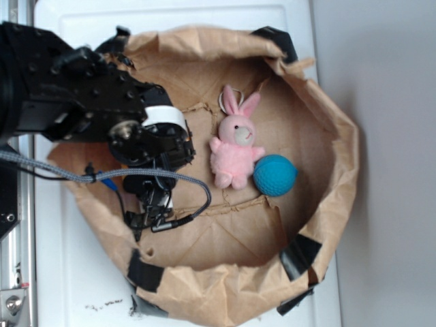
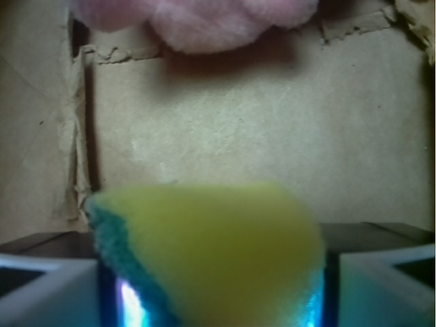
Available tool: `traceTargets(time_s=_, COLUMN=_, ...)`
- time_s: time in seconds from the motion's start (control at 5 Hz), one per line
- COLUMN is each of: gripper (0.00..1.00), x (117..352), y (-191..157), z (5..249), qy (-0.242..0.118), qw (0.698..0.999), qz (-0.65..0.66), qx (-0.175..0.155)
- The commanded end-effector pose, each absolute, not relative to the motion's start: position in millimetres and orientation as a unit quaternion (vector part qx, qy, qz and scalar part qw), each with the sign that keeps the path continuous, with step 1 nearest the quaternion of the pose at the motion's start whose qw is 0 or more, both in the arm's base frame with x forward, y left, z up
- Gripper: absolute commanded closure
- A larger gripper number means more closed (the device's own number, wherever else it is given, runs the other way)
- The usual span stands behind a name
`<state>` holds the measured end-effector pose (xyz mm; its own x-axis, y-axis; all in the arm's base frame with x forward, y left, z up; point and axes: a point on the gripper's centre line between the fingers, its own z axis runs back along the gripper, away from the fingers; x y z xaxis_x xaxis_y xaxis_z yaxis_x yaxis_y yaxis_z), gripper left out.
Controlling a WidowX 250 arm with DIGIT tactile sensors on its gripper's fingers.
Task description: Grab the green sponge.
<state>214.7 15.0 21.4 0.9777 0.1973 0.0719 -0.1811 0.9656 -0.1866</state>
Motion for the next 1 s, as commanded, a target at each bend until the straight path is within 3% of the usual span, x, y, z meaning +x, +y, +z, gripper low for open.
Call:
traceTargets(time_s=0.0, gripper=1.0, x=222.6, y=11.4, z=62.3, qy=-0.058, qw=0.986, qz=0.086, qx=-0.132)
traceTargets(time_s=0.2, gripper=1.0, x=213.1, y=0.0, z=112.4, qy=-0.064, qw=0.983, qz=0.086, qx=-0.151)
traceTargets(time_s=0.4, gripper=1.0, x=221.7, y=-14.1, z=141.1, qy=-0.127, qw=0.982, qz=0.113, qx=-0.088)
traceTargets(time_s=0.6, gripper=1.0, x=240.9, y=-17.1, z=153.0, qy=-0.17, qw=0.973, qz=0.145, qx=-0.052)
traceTargets(time_s=0.8, gripper=1.0, x=266.8, y=-17.8, z=149.8, qy=-0.182, qw=0.974, qz=0.127, qx=-0.044)
